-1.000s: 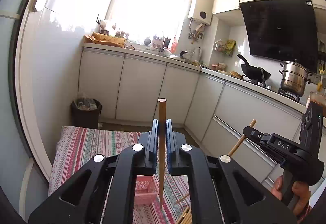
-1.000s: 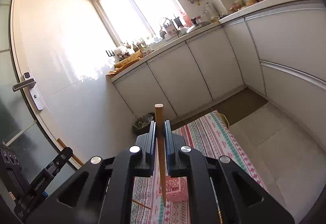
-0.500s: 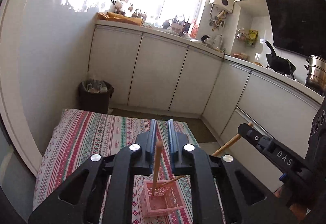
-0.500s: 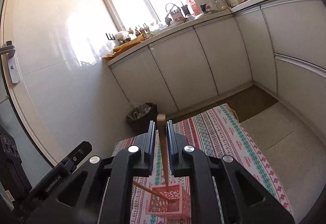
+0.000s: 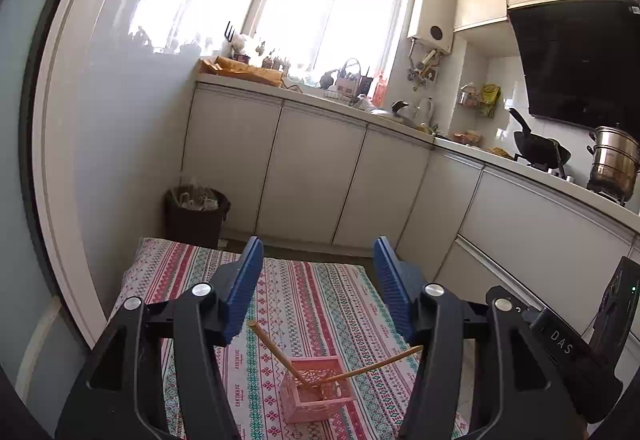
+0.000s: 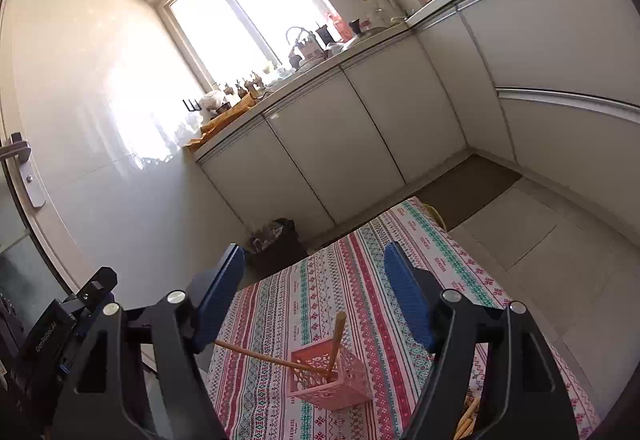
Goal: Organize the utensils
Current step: 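Lower both held chopsticks into the pink basket and open both tools, then move the left tool back to the pile and grasp another chopstick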
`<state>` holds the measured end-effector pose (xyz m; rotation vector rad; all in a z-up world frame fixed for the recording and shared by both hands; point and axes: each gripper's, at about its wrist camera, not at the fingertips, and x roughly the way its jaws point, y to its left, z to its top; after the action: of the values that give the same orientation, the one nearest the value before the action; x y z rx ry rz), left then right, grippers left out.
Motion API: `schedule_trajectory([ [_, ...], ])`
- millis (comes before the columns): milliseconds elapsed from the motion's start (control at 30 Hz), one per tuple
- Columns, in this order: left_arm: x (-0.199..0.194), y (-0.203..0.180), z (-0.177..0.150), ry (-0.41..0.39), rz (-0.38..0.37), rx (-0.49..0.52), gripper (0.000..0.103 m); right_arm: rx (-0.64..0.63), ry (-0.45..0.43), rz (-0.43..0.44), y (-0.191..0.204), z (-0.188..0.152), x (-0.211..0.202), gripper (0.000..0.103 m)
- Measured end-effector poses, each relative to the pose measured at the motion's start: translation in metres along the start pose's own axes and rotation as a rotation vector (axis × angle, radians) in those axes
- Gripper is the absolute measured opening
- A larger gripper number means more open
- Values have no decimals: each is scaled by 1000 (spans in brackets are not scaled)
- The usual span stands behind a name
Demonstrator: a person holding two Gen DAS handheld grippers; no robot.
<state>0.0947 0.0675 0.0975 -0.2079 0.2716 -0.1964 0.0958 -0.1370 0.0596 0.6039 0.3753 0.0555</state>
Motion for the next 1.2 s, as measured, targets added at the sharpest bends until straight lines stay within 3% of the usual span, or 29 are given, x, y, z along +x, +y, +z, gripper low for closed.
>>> schedule_trajectory([
  [67, -11, -8, 0, -10, -20, 22, 67, 32, -10, -21, -12, -1, -15, 85],
  [167, -26, -22, -4, -6, -65, 46, 95, 71, -14, -53, -29, -5, -37, 96],
  [233, -30, -35, -9, 40, -122, 91, 96, 74, 6, -97, -41, -8, -48, 96],
  [333, -26, -59, -26, 173, -201, 200, 96, 42, 68, -193, -62, -18, -61, 96],
  [433, -22, -77, -53, 276, -273, 286, 96, 17, 126, -309, -89, -27, -73, 96],
  [533, -14, -95, -83, 393, -333, 366, 96, 0, 218, -356, -109, -31, -76, 96],
  [700, 12, -115, -133, 577, -311, 507, 96, -77, 301, -406, -125, -35, -79, 96],
  [867, 44, -126, -188, 782, -273, 614, 95, 18, 439, -372, -154, -43, -70, 96],
  [1000, 56, -133, -230, 909, -337, 724, 58, 81, 473, -345, -166, -42, -69, 96],
  [1100, 60, -136, -252, 959, -361, 780, 46, 101, 480, -338, -170, -42, -69, 96],
  [1200, 70, -136, -258, 991, -363, 771, 33, 125, 496, -327, -174, -42, -68, 96],
])
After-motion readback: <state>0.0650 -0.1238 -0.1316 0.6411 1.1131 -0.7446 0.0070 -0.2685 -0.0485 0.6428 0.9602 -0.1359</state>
